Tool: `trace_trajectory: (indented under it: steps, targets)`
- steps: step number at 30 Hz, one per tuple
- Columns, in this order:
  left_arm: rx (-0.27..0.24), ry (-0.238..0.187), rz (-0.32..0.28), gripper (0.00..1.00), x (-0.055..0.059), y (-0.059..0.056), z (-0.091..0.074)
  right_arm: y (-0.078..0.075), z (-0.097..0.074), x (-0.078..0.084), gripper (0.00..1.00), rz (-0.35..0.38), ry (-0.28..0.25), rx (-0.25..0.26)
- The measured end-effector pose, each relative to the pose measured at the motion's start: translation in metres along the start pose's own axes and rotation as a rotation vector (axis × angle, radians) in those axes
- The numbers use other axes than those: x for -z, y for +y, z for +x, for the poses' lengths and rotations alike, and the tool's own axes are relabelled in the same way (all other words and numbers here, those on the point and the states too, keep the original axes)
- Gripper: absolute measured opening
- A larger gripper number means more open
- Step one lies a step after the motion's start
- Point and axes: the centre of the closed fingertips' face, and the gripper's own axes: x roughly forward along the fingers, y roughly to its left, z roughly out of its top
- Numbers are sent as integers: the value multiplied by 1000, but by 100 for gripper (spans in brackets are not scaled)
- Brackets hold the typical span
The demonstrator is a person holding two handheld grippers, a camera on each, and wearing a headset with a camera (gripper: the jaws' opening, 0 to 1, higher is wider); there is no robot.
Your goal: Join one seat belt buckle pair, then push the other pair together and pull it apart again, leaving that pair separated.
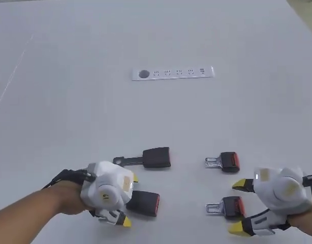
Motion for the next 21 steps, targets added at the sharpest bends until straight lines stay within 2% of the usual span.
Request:
trace_trajectory:
  steps: [2,3,6,9,11,12,15,18,21]
  targets:
    - [17,-3,4,57,-1,-2,1,0,2,2,63,-21,14,-14]
    - [22,-26,-7,56,-4,-1,2,-2,1,0,61,-46,4,-6]
    - [30,-38,-12,53,-6,-1,2,-2,2,-1,58,-51,5,-20]
    - [27,-43,-19,44,-7,0,1,-2,1,0,56,-84,16,-28]
    - [5,-55,-66,35,-8,1,2,-2,1,1,54,-99,26,-34]
    - [-2,-59,-59,35,-9,2,2,-1,0,3,52,-112,36,-42]
    - [-29,-74,-91,35,-9,1,2,2,0,5,46,-141,54,-47]
    - [-68,-93,-159,34,-8,4,1,0,0,6,38,-143,66,-22]
    - [-108,-91,-226,34,-7,5,1,-1,1,5,37,-120,67,-6]
